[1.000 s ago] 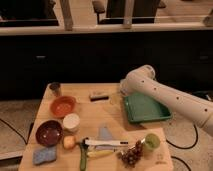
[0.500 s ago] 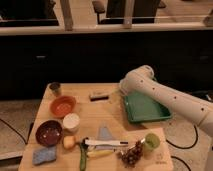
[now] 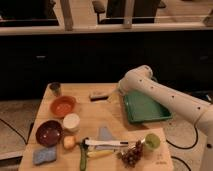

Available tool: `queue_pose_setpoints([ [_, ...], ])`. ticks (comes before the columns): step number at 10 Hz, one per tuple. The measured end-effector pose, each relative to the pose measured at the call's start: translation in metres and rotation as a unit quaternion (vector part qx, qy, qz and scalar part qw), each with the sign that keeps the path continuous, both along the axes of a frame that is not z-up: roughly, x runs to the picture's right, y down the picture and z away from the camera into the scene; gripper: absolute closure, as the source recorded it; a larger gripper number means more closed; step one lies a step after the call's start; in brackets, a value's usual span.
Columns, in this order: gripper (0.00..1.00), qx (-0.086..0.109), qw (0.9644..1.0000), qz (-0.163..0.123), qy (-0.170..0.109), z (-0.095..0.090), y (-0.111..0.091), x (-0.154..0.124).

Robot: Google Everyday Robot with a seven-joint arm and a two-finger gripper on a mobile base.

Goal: Place eraser in table surface

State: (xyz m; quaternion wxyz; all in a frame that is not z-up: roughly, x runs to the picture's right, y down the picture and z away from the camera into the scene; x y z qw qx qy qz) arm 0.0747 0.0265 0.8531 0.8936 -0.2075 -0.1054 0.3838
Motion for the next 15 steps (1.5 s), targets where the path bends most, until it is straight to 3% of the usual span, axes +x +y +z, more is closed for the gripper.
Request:
queue_pose_setpoints([
  [15, 0.20, -0.024, 0.9988, 0.043, -0.001, 0.022, -0.010, -0.011],
])
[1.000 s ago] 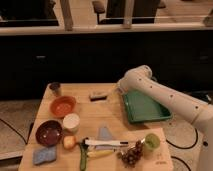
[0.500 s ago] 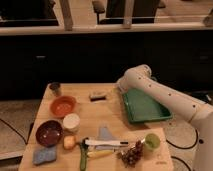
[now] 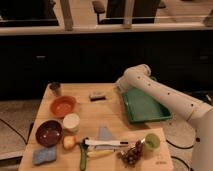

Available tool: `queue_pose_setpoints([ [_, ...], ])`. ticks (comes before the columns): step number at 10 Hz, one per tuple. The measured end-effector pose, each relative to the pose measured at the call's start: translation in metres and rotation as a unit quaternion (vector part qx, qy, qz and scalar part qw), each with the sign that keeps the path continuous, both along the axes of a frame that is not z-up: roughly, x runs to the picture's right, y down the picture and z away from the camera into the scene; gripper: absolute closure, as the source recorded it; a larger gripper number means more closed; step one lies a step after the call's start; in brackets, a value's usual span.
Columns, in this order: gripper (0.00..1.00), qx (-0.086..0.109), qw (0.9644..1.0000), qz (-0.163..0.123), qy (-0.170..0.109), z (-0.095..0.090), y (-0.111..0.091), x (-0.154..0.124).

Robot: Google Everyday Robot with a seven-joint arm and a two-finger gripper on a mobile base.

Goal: Place eraser in table surface

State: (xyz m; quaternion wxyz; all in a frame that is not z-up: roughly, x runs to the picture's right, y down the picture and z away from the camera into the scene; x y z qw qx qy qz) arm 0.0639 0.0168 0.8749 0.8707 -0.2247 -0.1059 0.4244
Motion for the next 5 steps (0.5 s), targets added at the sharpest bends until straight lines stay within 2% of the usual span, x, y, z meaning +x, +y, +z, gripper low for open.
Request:
queue_pose_setpoints([
  [5, 0.20, -0.011, 0.9998, 0.013, 0.002, 0.0041, -0.0014, -0.0016],
])
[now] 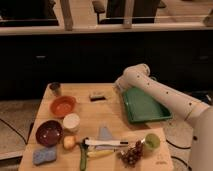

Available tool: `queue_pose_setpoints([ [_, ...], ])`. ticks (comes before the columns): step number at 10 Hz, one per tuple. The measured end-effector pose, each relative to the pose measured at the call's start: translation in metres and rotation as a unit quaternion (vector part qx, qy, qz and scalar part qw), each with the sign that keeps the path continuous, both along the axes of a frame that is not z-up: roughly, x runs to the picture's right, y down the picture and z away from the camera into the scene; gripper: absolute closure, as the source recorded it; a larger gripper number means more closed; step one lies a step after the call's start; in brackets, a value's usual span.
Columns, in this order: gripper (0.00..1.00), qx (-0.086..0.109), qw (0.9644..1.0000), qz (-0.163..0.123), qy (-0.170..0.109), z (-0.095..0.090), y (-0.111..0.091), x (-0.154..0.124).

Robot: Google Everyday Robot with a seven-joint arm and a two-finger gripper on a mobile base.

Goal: Place eraser in table surface

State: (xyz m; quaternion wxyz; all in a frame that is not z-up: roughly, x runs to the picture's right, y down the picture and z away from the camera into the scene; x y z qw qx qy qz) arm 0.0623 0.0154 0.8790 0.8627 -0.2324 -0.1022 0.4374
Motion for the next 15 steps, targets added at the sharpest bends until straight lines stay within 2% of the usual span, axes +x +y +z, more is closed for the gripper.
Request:
queue_pose_setpoints([
  [15, 0.20, -0.031, 0.9990, 0.031, 0.006, 0.0106, -0.0004, -0.0092],
])
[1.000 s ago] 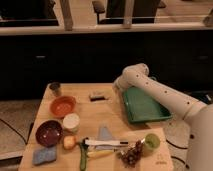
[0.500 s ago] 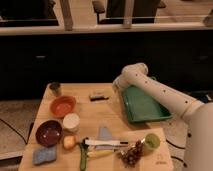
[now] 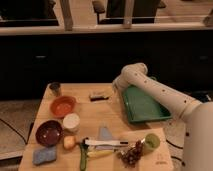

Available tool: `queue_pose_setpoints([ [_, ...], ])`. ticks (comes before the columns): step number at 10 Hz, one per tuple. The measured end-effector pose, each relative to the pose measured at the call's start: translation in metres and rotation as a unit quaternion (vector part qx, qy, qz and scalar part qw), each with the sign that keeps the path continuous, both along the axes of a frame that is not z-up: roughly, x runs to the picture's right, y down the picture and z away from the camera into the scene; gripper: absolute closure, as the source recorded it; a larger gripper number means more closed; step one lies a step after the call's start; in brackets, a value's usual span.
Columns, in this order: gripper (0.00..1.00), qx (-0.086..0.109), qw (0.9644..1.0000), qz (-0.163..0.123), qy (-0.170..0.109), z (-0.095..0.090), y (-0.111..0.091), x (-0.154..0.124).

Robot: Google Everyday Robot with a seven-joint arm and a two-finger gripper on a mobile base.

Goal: Place eraser in table surface

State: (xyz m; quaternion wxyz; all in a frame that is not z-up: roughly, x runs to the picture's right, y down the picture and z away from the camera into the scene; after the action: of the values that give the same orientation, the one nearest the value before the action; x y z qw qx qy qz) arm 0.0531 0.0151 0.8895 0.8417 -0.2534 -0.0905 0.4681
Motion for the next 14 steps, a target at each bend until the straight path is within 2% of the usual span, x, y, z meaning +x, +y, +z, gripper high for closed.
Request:
queue_pose_setpoints([
  [14, 0.20, -0.023, 0.9992, 0.032, 0.006, 0.0077, 0.0008, -0.0035],
])
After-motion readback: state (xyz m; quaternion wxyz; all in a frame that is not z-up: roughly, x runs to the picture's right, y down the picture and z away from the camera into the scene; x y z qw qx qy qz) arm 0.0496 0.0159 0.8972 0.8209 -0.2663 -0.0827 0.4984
